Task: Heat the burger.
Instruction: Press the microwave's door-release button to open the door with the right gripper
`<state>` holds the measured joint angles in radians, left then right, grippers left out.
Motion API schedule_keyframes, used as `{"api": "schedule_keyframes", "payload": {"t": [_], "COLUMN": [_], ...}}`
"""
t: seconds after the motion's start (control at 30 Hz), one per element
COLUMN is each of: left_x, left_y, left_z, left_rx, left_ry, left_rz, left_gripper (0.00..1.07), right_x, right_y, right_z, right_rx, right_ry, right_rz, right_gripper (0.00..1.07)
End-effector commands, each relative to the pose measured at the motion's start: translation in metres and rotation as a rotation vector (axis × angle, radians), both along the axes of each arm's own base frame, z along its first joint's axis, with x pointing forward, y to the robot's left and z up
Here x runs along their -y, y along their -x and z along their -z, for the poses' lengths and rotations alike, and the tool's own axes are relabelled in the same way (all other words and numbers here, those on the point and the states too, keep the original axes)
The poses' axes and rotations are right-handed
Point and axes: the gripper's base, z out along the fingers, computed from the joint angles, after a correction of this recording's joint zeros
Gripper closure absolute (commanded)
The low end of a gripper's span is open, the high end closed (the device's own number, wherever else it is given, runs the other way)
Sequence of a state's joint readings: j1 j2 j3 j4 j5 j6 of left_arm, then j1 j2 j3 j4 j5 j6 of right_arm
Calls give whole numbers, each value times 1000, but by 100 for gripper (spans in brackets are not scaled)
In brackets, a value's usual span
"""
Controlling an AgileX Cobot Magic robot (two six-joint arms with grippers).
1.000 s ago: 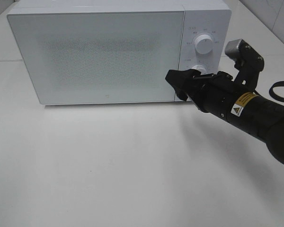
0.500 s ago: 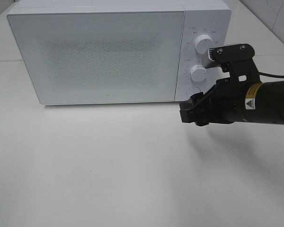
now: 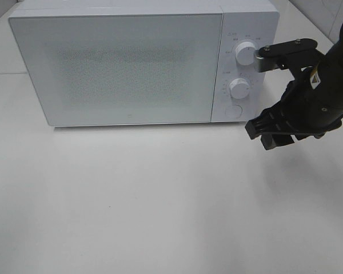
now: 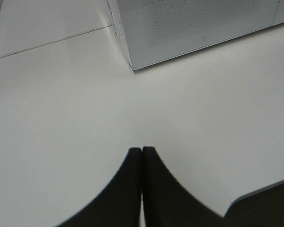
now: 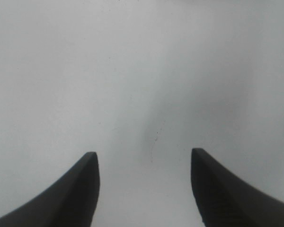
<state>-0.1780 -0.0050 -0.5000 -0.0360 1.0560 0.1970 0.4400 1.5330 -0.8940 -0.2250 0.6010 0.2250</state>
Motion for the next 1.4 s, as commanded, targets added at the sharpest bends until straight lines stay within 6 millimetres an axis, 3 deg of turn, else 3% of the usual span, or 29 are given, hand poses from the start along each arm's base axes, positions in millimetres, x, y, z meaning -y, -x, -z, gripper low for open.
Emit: {"api": "schedule_keyframes", "payload": {"t": [0.03,0.3,0.5,0.67,0.7,0.8,0.83,0.87,0.9,0.93,1.0,1.1,1.13,1.23,1.37,1.4], "left_x": [0,0,0,0,0,0,0,0,0,0,0,0,0,0,0,0], "left_y": [2,2,2,2,2,2,2,2,2,2,2,2,2,2,2,2], "left_z": [0,0,0,0,0,0,0,0,0,0,0,0,0,0,0,0], "left_rx": [29,29,29,29,29,29,29,29,29,29,30,30,30,30,30,30], "left_ry": [19,19,19,19,19,19,19,19,19,19,19,19,19,19,19,19], "left_rz": [-2,-2,-2,-2,-2,-2,-2,-2,-2,-2,-2,-2,-2,-2,-2,-2], "left_gripper": [106,106,106,106,106,106,106,106,106,106,106,106,106,106,106,106], "right_x": [16,75,88,90,91,93,95,95,97,97,99,99,101,102,104,104], "right_y": [-4,-5,12,44,60,73,89,89,105,105,126,141,163,170,206,206], "right_z": [-6,-6,-25,-46,-51,-53,-57,-57,-61,-61,-66,-67,-68,-67,-62,-62], "right_rx": [-54,-206,-162,-94,-69,-53,-30,-30,3,3,69,104,164,184,316,316], "right_ry": [-44,-180,-167,-168,-169,-159,-152,-152,-147,-147,-165,-170,-171,-170,-180,-180], "right_rz": [75,266,282,272,267,264,268,268,273,273,286,277,264,263,226,226], "right_gripper": [51,51,51,51,51,51,51,51,51,51,51,51,51,51,51,51]}}
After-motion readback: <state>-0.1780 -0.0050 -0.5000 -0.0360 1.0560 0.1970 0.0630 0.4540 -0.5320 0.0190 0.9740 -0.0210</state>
